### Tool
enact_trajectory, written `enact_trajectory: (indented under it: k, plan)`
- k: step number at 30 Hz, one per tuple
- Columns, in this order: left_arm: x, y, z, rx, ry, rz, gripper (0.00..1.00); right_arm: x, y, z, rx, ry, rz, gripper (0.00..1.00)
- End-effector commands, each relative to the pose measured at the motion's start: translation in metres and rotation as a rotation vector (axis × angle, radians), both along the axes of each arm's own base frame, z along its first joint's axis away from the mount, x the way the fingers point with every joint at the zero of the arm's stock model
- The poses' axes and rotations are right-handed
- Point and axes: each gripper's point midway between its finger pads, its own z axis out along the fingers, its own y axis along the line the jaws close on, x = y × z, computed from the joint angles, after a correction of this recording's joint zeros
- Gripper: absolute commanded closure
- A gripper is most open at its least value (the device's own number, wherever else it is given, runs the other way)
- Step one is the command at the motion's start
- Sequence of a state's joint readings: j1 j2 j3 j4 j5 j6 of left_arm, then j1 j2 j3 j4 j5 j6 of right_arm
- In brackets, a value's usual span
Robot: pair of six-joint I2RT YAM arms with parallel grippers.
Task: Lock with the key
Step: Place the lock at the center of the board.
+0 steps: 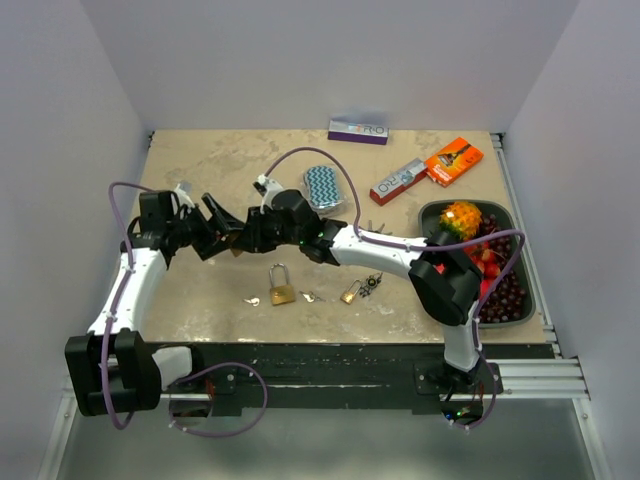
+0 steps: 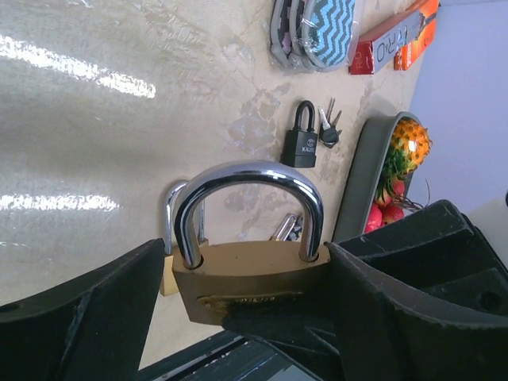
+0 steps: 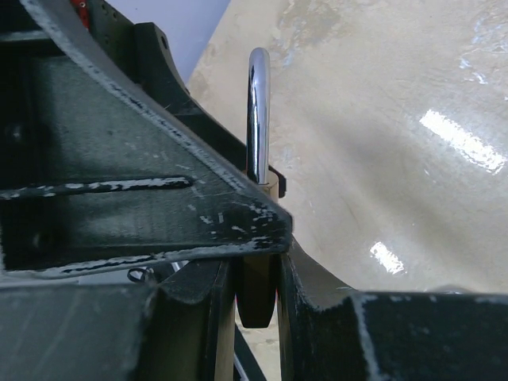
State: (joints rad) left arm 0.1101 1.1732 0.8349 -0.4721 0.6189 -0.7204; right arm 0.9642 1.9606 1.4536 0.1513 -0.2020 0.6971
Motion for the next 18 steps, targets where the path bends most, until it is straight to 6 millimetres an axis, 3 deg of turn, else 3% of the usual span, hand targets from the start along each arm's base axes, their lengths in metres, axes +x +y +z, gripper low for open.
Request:
enact_trajectory:
  k: [1, 6, 9, 10, 12, 13, 14, 16, 18]
  plan:
    - [0.004, -0.003, 0.002, -0.015, -0.017, 0.022, 0.21, 0.001, 0.024, 0.087, 0.222, -0.125, 0.027, 1.0]
    - [0.004, -0.003, 0.0, -0.014, -0.009, 0.023, 0.34, -0.002, 0.026, 0.083, 0.202, -0.13, 0.032, 1.0]
    - [0.003, -0.002, 0.001, 0.0, -0.01, 0.017, 0.55, -0.004, 0.025, 0.079, 0.194, -0.124, 0.042, 1.0]
    - [0.002, 0.0, 0.0, 0.023, -0.004, 0.011, 0.7, -0.005, 0.024, 0.079, 0.191, -0.123, 0.044, 0.98]
    - [0.0, 0.004, -0.004, 0.063, 0.011, 0.004, 0.86, -0.007, 0.022, 0.076, 0.177, -0.133, 0.064, 0.77]
    - [-0.004, 0.012, -0.008, 0.128, 0.032, -0.001, 1.0, -0.007, 0.018, 0.077, 0.171, -0.136, 0.067, 0.66]
    - [-0.007, 0.018, -0.013, 0.169, 0.056, -0.002, 1.0, -0.009, 0.015, 0.074, 0.16, -0.135, 0.077, 0.44]
    - [-0.018, 0.033, -0.033, 0.275, 0.117, -0.004, 1.0, -0.006, 0.002, 0.074, 0.132, -0.154, 0.087, 0.32]
    - [-0.028, 0.04, -0.045, 0.348, 0.139, -0.017, 1.0, -0.003, -0.014, 0.059, 0.078, -0.162, 0.095, 0.17]
